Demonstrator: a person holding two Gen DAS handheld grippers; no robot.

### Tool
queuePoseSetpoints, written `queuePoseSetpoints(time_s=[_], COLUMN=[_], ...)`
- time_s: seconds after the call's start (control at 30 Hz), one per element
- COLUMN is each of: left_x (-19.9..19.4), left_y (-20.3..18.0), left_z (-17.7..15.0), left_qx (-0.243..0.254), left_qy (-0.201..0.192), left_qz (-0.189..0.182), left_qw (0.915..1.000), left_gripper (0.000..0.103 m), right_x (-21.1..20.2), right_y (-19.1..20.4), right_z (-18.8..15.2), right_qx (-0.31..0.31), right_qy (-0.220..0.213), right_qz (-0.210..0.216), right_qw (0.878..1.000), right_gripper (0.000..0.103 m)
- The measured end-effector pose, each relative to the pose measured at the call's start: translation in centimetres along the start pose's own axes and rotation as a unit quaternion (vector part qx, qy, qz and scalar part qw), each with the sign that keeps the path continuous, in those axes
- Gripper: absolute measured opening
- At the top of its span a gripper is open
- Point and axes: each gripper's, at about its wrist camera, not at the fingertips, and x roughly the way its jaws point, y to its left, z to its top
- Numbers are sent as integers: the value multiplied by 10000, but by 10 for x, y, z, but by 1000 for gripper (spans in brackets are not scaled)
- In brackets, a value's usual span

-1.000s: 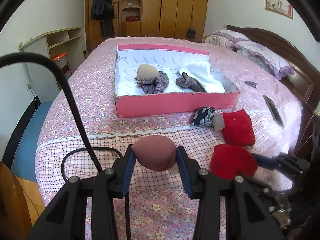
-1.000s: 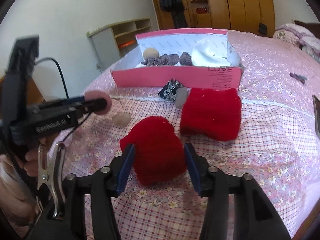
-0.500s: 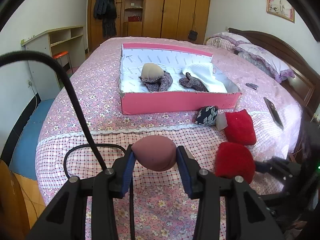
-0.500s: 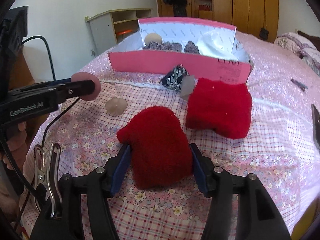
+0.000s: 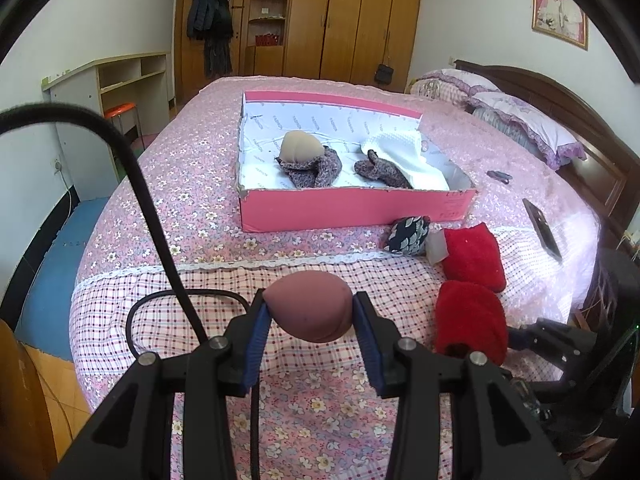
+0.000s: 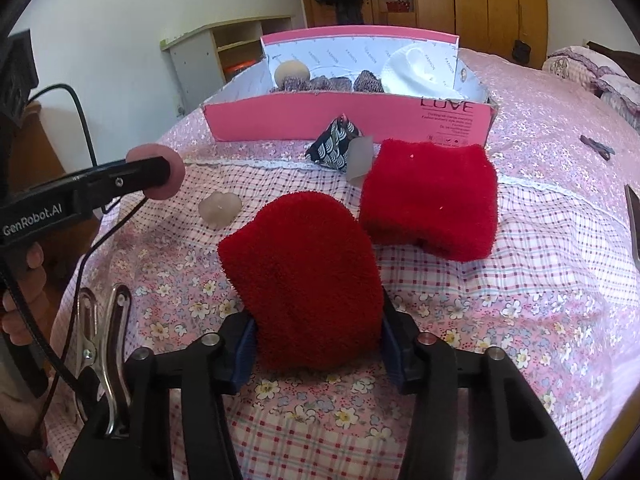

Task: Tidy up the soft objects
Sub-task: 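Carry the pink sponge and red knit hat over the shoebox with both grippers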

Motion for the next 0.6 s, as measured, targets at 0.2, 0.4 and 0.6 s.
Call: queuePoseSetpoints(time_s=[0.2, 0.4, 0.6], left_x=[-2, -4, -5], left_y=[-3, -1, -2], left_z=[1, 3, 10], left_qx=[6, -43, -52], left_qy=[-44, -79, -130], left_qz=[-3, -20, -1], left_qw=[10000, 10000, 9999], left_gripper=[43, 43, 43], right_x=[-9, -22, -33], right_y=[8, 14, 7], right_z=[1, 4, 13], right_qx=[-126, -200, 29], right_qy=[-117, -281, -361], right_qz=[137, 229, 347], right_qw=[9998, 9991, 9987], right_gripper=[47, 47, 47])
